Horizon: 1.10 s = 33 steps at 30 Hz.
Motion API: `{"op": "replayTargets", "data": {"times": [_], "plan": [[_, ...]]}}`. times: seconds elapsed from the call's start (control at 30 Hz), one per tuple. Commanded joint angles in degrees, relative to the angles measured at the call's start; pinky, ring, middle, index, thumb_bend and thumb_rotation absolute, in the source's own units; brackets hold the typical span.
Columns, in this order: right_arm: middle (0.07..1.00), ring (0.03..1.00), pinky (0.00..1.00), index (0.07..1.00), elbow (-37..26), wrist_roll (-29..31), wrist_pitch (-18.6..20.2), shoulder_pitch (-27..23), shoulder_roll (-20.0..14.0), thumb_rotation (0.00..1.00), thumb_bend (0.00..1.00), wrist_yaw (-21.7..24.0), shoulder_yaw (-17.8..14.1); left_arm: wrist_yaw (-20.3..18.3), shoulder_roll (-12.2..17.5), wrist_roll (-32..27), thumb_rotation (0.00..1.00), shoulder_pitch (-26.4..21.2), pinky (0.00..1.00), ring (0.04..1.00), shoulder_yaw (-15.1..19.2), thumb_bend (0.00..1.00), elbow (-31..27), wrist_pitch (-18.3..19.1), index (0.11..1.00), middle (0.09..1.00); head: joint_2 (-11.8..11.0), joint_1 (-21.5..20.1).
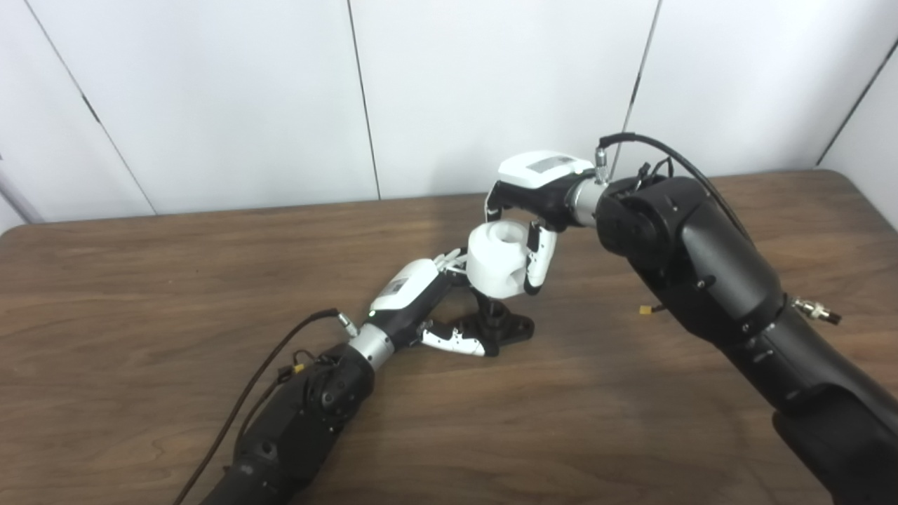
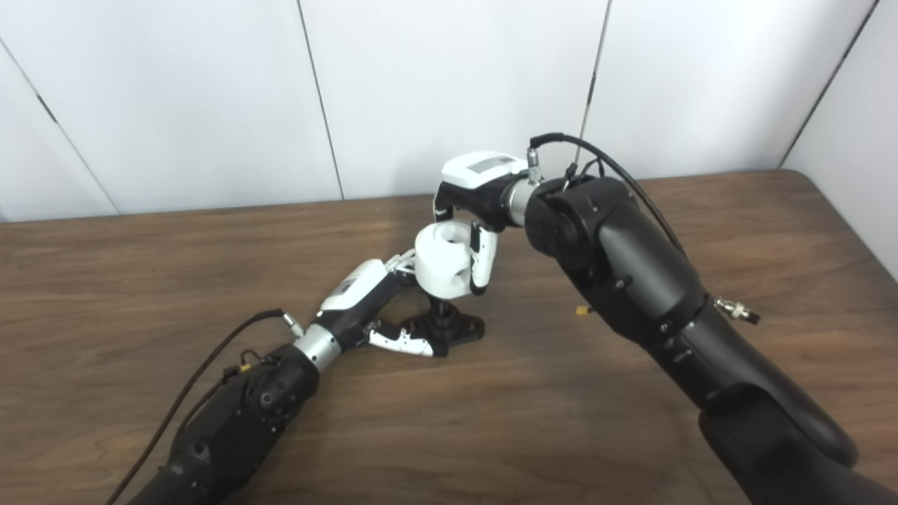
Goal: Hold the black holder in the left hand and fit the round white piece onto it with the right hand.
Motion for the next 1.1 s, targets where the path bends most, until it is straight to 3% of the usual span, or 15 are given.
{"op": "replayTargets", "data": {"times": [0.0,0.37,0.8,1.07], "plan": [[0.771,0.816,0.71,0.485,-2.6,-0.5,0.6,-3.1,0.4,0.14,0.52,-0.4,-1.3,-3.1,-0.3,1.0,0.06,4.4,1.0,1.0,-1.7,0.52,4.0,2.9,0.481,0.941,0.1,0.0],[0.747,0.787,0.66,0.484,-4.8,-1.4,-0.2,-1.1,1.0,0.14,0.52,0.8,-0.1,-3.0,-0.4,1.1,0.06,4.3,0.99,1.0,-1.8,0.52,4.3,2.7,0.481,0.936,0.4,-0.1],[0.786,0.824,0.69,0.486,-4.0,-0.8,-1.1,-0.1,0.0,0.14,0.52,2.8,-0.5,-3.5,0.1,0.4,0.06,4.5,0.99,1.0,-1.3,0.52,3.4,3.1,0.481,0.943,1.2,-0.7],[0.777,0.827,0.75,0.484,-3.6,0.2,-0.9,0.6,-0.1,0.14,0.52,1.9,-1.4,-3.8,0.3,0.4,0.06,4.6,0.93,1.0,-1.1,0.52,2.6,3.1,0.481,0.941,1.3,-0.9]]}}
